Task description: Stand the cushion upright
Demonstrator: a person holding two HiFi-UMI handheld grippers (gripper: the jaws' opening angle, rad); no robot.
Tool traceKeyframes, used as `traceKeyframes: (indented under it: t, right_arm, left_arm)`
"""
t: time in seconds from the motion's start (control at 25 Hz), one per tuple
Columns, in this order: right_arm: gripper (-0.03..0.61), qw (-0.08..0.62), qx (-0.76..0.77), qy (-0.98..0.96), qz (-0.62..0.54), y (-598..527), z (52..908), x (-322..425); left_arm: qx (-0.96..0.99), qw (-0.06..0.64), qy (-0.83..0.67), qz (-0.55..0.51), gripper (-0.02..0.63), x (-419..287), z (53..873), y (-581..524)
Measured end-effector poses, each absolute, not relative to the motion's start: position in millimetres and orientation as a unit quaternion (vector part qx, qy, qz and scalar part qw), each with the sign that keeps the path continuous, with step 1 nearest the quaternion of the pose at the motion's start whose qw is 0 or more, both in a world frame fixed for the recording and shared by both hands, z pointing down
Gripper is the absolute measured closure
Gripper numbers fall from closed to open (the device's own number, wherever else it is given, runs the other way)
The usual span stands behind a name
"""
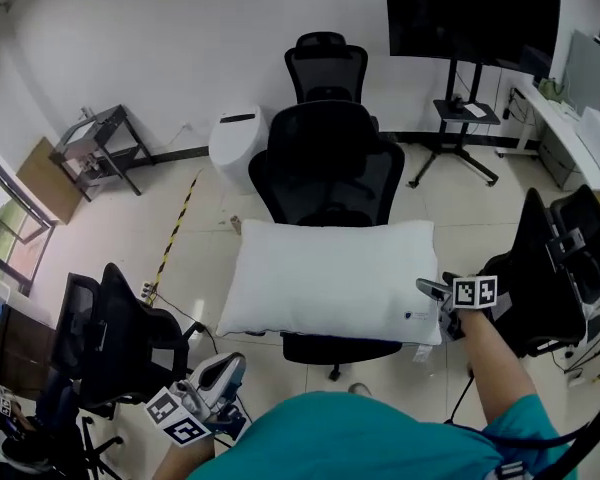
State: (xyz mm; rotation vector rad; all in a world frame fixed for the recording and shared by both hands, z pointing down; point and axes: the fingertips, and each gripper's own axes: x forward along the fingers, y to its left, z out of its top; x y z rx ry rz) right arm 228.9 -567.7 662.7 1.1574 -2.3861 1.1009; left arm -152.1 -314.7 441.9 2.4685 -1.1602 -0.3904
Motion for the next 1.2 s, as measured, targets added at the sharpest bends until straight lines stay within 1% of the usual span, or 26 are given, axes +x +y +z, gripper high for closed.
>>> traceKeyframes:
  t: [0.12, 0.16, 0.28, 0.44, 0.48, 0.52, 0.56, 0.6, 0.64, 0.68, 0.72, 0.8, 0.88, 1.08, 1.2]
  right_arm:
    - [-0.004, 0.129, 0.392, -0.801, 0.435, -608, 705, 233]
    - [-0.015, 0.13, 0.393, -0.792, 0.448, -616, 718, 233]
    - [-0.015, 0.135, 0.379, -0.777, 0.484, -626, 750, 223]
    - [-0.014, 0.124, 0.331, -0.765, 0.538, -613, 779, 192]
    - [0.0, 0.12, 0.323, -0.762, 0.548, -610, 784, 188]
    - [0.081, 0.118, 0.317, -0.762, 0.552, -608, 786, 186]
    - [0.198, 0.118, 0.314, -0.765, 0.55, -608, 787, 184]
    - [0.294, 0.122, 0.313, -0.771, 0.541, -608, 786, 182]
    - [0.366, 0.128, 0.316, -0.779, 0.527, -609, 782, 182]
    - [0.423, 0.135, 0.322, -0.786, 0.51, -610, 777, 183]
    - [0.463, 0.143, 0.33, -0.793, 0.492, -611, 770, 185]
    - [0.508, 0.148, 0.337, -0.809, 0.458, -611, 747, 188]
    - [0.524, 0.147, 0.335, -0.826, 0.428, -610, 712, 186]
    - [0.534, 0.129, 0.279, -0.89, 0.338, -616, 589, 146]
    - [0.535, 0.144, 0.245, -0.92, 0.271, -626, 505, 122]
  left_arm:
    - [0.865, 0.207, -0.437, -0.135, 0.602, -154, 447, -329]
    - [0.861, 0.214, -0.442, -0.134, 0.602, -156, 450, -332]
    - [0.853, 0.235, -0.448, -0.127, 0.601, -167, 463, -339]
    - [0.85, 0.257, -0.445, -0.113, 0.601, -181, 480, -342]
    - [0.85, 0.26, -0.444, -0.11, 0.601, -184, 483, -342]
    - [0.85, 0.263, -0.444, -0.107, 0.601, -188, 484, -343]
    - [0.849, 0.266, -0.444, -0.106, 0.602, -193, 485, -344]
    - [0.848, 0.268, -0.445, -0.106, 0.602, -197, 486, -345]
    - [0.847, 0.271, -0.445, -0.107, 0.601, -201, 487, -347]
    - [0.846, 0.272, -0.446, -0.108, 0.601, -205, 487, -347]
    - [0.845, 0.273, -0.447, -0.109, 0.601, -209, 488, -347]
    - [0.844, 0.274, -0.447, -0.114, 0.601, -217, 489, -346]
    - [0.845, 0.27, -0.445, -0.121, 0.602, -225, 488, -343]
    - [0.854, 0.247, -0.432, -0.151, 0.601, -241, 485, -337]
    - [0.858, 0.231, -0.428, -0.168, 0.601, -244, 476, -340]
